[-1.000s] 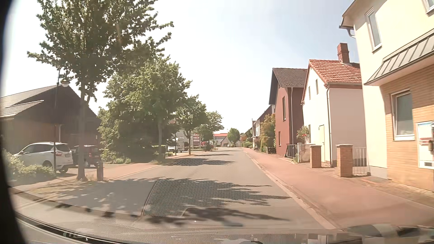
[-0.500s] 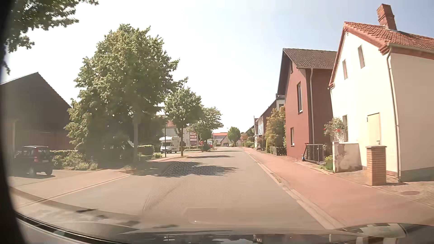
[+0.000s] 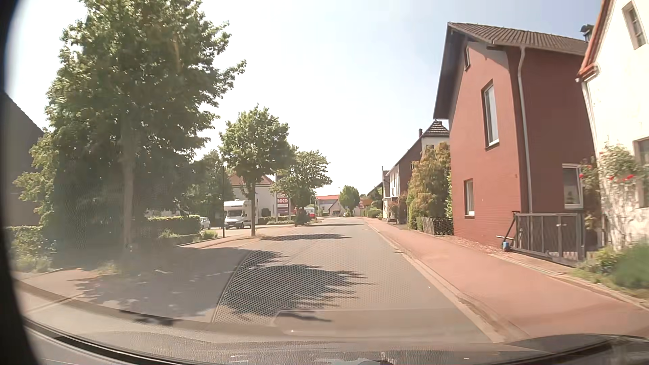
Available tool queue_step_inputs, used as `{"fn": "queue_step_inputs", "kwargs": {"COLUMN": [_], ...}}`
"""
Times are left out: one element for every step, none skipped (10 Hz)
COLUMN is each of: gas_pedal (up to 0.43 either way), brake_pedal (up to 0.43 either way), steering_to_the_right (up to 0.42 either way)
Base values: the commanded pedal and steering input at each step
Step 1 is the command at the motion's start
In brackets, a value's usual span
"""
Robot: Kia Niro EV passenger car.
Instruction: Follow the waypoints while adhering to traffic rules and regulations
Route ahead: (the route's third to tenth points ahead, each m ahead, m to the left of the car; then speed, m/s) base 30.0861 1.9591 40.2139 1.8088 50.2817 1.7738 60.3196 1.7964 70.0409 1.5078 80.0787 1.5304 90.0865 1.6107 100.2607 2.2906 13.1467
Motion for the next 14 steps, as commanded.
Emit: {"fn": "queue_step_inputs", "kwargs": {"gas_pedal": [0.189, 0.169, 0.169, 0.169, 0.169, 0.169, 0.169, 0.169, 0.169, 0.169, 0.169, 0.169, 0.169, 0.169], "brake_pedal": [0.0, 0.0, 0.0, 0.0, 0.0, 0.0, 0.0, 0.0, 0.0, 0.0, 0.0, 0.0, 0.0, 0.0], "steering_to_the_right": [0.0, 0.0, 0.0, 0.0, 0.0, 0.0, 0.0, 0.001, 0.003, 0.004, 0.004, 0.004, 0.002, 0.001]}}
